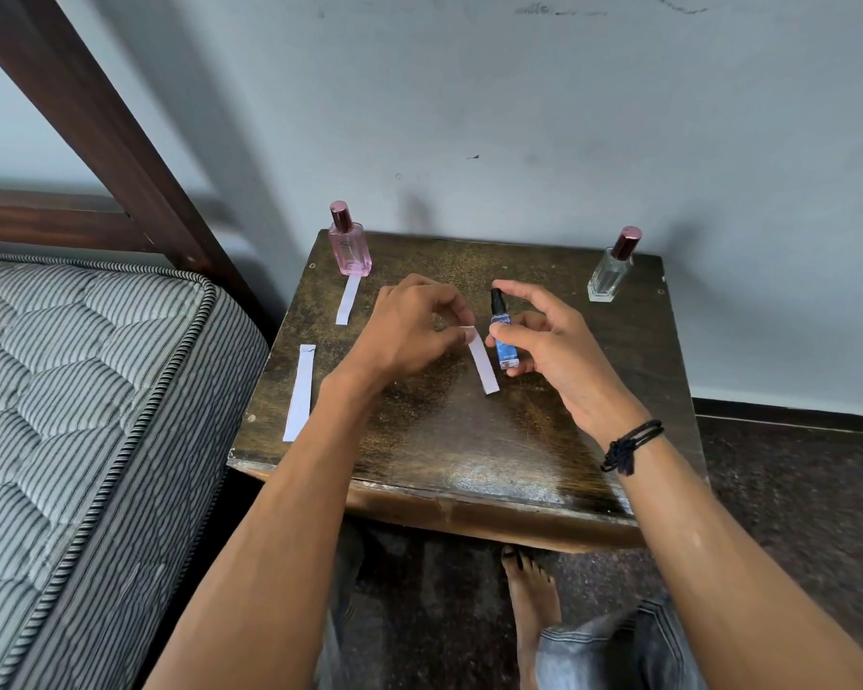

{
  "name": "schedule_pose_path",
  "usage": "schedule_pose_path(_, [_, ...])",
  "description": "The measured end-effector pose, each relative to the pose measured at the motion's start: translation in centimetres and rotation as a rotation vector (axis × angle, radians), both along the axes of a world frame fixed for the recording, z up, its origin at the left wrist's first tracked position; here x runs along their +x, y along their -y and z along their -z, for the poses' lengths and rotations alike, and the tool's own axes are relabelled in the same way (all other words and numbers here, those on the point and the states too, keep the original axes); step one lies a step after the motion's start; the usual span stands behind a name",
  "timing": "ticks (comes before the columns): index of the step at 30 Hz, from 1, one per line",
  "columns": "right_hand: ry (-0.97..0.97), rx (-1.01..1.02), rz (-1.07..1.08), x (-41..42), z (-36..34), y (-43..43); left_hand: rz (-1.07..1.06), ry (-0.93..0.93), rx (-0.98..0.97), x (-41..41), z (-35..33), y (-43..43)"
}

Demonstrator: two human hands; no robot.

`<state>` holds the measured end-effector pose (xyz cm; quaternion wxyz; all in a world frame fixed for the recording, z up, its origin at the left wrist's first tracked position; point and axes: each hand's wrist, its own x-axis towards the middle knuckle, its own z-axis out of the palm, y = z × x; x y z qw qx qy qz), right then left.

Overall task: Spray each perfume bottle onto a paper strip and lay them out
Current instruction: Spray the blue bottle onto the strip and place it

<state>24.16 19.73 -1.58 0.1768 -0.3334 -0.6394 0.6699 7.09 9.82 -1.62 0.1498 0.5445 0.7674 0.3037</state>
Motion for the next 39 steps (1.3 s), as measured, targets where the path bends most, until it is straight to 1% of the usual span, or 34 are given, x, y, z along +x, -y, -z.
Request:
schedule_pose_path(11, [0.076,0.076,-0.007,0.07,-0.11,0.08,-0.034,0.069,-0.061,-0.15,0.2,0.12])
schedule_pose_path(17, [0.158,0.119,-0.045,0.13,-0.05,0.21,-0.028,0.074,-0.073,-0.43,0.55,0.06])
schedule_pose_path(21, [0.239,0.179,-0.084,0.1,0.03,0.32,-0.022,0.042,-0.117,-0.36,0.43,0.06])
schedule_pose_path(24, [0.287,0.263,-0.124,0.03,0.26,0.33,-0.02,0.052,-0.127,-0.45,0.5,0.06])
schedule_pose_path(29, [0.326,0.353,-0.185,0.04,0.26,0.57,-0.036,0.055,-0.14,-0.59,0.52,0.05])
schedule_pose_path(33, [0.344,0.375,-0.209,0.1,0.25,0.57,-0.023,0.108,-0.121,-0.79,0.86,-0.11])
schedule_pose_path(39, [0.335,0.349,-0.212,0.11,0.11,0.43,-0.047,0.169,-0.091,-0.65,0.23,-0.24])
